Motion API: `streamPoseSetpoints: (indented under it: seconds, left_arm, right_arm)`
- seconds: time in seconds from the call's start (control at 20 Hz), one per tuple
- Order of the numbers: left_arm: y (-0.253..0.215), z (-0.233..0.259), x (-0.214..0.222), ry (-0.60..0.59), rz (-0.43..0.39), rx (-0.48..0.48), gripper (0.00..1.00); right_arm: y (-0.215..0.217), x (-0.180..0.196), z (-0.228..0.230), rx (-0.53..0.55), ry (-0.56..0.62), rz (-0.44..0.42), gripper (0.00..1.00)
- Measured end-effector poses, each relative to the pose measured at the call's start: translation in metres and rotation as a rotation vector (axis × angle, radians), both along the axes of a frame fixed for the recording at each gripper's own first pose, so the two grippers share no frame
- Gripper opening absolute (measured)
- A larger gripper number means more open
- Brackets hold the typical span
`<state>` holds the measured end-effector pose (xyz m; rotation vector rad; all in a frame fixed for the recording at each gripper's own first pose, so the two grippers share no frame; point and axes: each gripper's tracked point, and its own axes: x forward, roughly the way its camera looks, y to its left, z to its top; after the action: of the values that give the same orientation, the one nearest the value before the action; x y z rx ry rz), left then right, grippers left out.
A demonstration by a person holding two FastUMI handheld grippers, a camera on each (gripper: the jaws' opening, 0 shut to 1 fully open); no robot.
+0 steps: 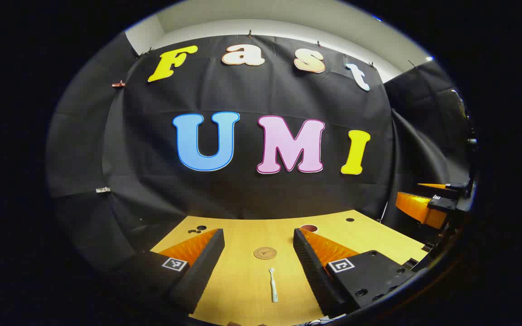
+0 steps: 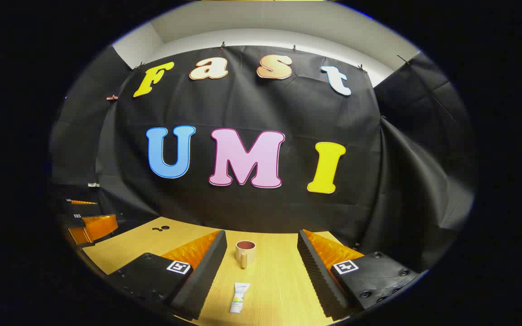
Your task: Put the toothbrush and toothpaste on the desktop into the cup, then pick up the cup and place it on the coaster on the desktop.
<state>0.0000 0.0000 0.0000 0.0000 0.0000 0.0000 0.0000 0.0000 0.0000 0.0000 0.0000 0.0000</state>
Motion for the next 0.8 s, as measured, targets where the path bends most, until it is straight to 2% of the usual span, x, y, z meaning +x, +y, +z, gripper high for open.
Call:
streamPoseSetpoints:
  seconds: [0.8]
  left_arm:
    - [-0.004, -0.005, 0.025, 0.019, 0.004, -0.004, 0.97]
  right_arm:
    - [0.004, 0.023, -0.018, 0.018, 0.042, 0.023, 0.97]
